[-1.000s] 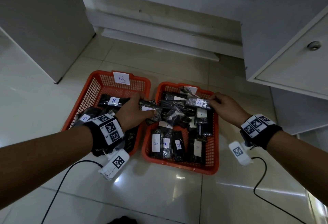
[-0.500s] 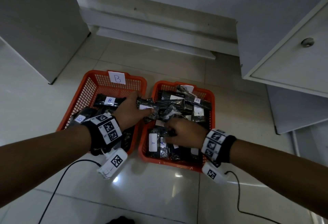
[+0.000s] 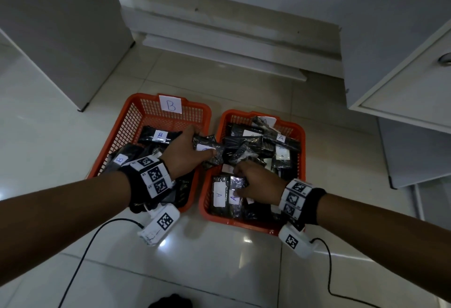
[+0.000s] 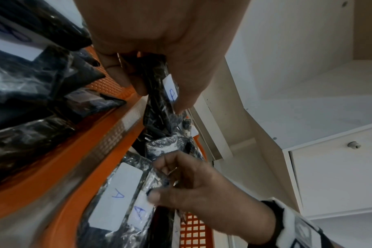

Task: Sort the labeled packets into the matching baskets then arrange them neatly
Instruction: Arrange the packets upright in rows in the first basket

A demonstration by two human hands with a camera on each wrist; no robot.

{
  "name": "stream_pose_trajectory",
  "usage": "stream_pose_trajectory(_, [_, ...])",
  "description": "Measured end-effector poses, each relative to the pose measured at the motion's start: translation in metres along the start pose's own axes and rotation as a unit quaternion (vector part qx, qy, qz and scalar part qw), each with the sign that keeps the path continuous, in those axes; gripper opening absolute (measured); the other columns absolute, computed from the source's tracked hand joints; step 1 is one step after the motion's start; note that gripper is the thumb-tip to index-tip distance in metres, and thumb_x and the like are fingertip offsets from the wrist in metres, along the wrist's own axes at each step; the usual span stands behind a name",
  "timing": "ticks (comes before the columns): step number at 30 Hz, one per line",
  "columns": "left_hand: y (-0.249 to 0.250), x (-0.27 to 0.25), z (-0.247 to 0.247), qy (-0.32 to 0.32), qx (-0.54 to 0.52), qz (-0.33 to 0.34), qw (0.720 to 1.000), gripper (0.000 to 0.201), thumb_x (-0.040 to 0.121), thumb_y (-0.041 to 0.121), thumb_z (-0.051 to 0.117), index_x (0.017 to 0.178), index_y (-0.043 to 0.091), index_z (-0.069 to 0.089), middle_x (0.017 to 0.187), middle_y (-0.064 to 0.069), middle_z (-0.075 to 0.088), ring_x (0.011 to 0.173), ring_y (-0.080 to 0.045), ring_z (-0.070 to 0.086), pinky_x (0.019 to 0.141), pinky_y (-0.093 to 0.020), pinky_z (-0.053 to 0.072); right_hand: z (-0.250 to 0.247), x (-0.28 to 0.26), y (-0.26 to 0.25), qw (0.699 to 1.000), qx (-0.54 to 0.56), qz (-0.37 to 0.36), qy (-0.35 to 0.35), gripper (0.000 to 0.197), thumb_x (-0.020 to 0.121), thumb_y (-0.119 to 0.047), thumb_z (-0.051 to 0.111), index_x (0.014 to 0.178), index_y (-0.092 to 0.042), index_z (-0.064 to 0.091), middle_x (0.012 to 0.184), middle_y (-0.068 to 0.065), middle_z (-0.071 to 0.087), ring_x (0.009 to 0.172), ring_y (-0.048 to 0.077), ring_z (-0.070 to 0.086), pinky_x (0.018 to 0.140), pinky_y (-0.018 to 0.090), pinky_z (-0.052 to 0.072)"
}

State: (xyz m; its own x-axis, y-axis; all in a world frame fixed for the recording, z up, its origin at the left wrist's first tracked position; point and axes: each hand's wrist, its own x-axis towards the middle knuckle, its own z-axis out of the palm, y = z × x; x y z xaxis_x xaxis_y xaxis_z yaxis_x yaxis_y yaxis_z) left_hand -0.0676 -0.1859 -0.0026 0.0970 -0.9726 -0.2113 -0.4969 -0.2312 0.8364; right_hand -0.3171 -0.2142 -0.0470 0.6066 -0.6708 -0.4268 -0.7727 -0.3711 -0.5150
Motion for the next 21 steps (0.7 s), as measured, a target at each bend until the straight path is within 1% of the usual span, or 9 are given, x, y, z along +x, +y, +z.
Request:
stream_pose_trajectory(2, [0.002, 0.001, 0.001, 0.000, -0.001, 0.003, 1.000, 0.045, 0.085, 0.031, 0.082, 0.117, 0.018, 0.054, 0.102, 0.007, 0.070, 0.085, 0.002, 0.066, 0.063, -0.008, 0.048, -0.019, -0.002, 0.003, 0.999, 0.046, 0.012, -0.022, 0.021, 0.094, -0.024, 0.075, 0.112, -0.015, 0.067, 0.111, 0.000, 0.067, 0.099, 0.017, 0.065, 0.088, 0.040, 0.056])
stream_pose_trajectory(3, [0.004, 0.001, 0.002, 0.000, -0.001, 0.005, 1.000, 0.045, 0.085, 0.032, 0.083, 0.117, 0.018, 0.054, 0.102, 0.007, 0.069, 0.085, 0.002, 0.065, 0.062, -0.007, 0.047, -0.029, -0.003, 0.005, 0.996, 0.072, 0.028, -0.033, 0.016, 0.096, -0.024, 0.073, 0.110, -0.016, 0.069, 0.107, -0.001, 0.071, 0.095, 0.015, 0.068, 0.086, 0.038, 0.057])
stream_pose_trajectory(5, [0.007, 0.001, 0.002, 0.000, 0.001, 0.008, 1.000, 0.046, 0.085, 0.034, 0.082, 0.117, 0.018, 0.055, 0.102, 0.008, 0.068, 0.086, 0.002, 0.064, 0.060, -0.005, 0.045, -0.046, -0.008, 0.011, 0.989, 0.133, 0.054, -0.039, 0.015, 0.098, -0.025, 0.074, 0.110, -0.017, 0.071, 0.104, 0.001, 0.075, 0.091, 0.012, 0.069, 0.082, 0.032, 0.056])
stream_pose_trajectory(8, [0.010, 0.001, 0.004, -0.001, 0.007, 0.011, 1.000, 0.044, 0.086, 0.033, 0.082, 0.116, 0.017, 0.054, 0.101, 0.008, 0.067, 0.085, 0.003, 0.063, 0.058, -0.005, 0.044, -0.062, -0.021, 0.023, 0.977, 0.200, 0.077, -0.024, 0.012, 0.099, -0.022, 0.072, 0.110, -0.018, 0.071, 0.105, 0.000, 0.078, 0.092, 0.013, 0.070, 0.081, 0.030, 0.056])
stream_pose_trajectory(11, [0.011, 0.001, 0.005, -0.005, 0.008, 0.011, 1.000, 0.044, 0.086, 0.031, 0.082, 0.116, 0.016, 0.054, 0.101, 0.007, 0.067, 0.083, 0.003, 0.062, 0.057, -0.004, 0.044, -0.074, -0.032, 0.035, 0.967, 0.238, 0.091, 0.023, 0.008, 0.098, -0.018, 0.073, 0.106, -0.018, 0.073, 0.104, 0.001, 0.078, 0.096, 0.016, 0.071, 0.081, 0.024, 0.054])
stream_pose_trajectory(14, [0.011, 0.000, 0.007, -0.012, 0.016, 0.016, 1.000, 0.046, 0.086, 0.031, 0.082, 0.118, 0.016, 0.053, 0.102, 0.005, 0.067, 0.085, 0.001, 0.064, 0.059, -0.006, 0.046, -0.088, -0.038, 0.047, 0.956, 0.263, 0.107, 0.077, 0.011, 0.096, -0.017, 0.075, 0.106, -0.013, 0.073, 0.107, 0.008, 0.076, 0.101, 0.020, 0.071, 0.085, 0.028, 0.054])
stream_pose_trajectory(16, [0.012, -0.002, 0.008, -0.024, 0.022, 0.019, 0.999, 0.045, 0.086, 0.029, 0.082, 0.117, 0.017, 0.052, 0.101, 0.006, 0.068, 0.087, -0.002, 0.066, 0.062, -0.008, 0.049, -0.098, -0.039, 0.056, 0.947, 0.278, 0.115, 0.115, 0.012, 0.095, -0.016, 0.076, 0.105, -0.010, 0.073, 0.106, 0.010, 0.076, 0.099, 0.022, 0.071, 0.084, 0.031, 0.054])
stream_pose_trajectory(19, [0.014, -0.003, 0.013, -0.045, 0.028, 0.020, 0.998, 0.045, 0.084, 0.028, 0.082, 0.117, 0.021, 0.052, 0.101, 0.007, 0.069, 0.089, -0.004, 0.068, 0.073, -0.019, 0.057, -0.111, -0.039, 0.069, 0.925, 0.306, 0.123, 0.190, 0.004, 0.096, -0.015, 0.074, 0.098, -0.015, 0.071, 0.097, 0.004, 0.076, 0.086, 0.015, 0.071, 0.076, 0.028, 0.052])
stream_pose_trajectory(21, [0.018, 0.000, 0.019, -0.055, 0.033, 0.022, 0.998, 0.045, 0.085, 0.031, 0.081, 0.118, 0.022, 0.052, 0.098, 0.010, 0.069, 0.087, -0.003, 0.068, 0.074, -0.024, 0.058, -0.116, -0.040, 0.073, 0.910, 0.316, 0.119, 0.239, 0.004, 0.098, -0.013, 0.072, 0.097, -0.015, 0.069, 0.089, -0.003, 0.073, 0.073, 0.001, 0.066, 0.065, 0.016, 0.049])
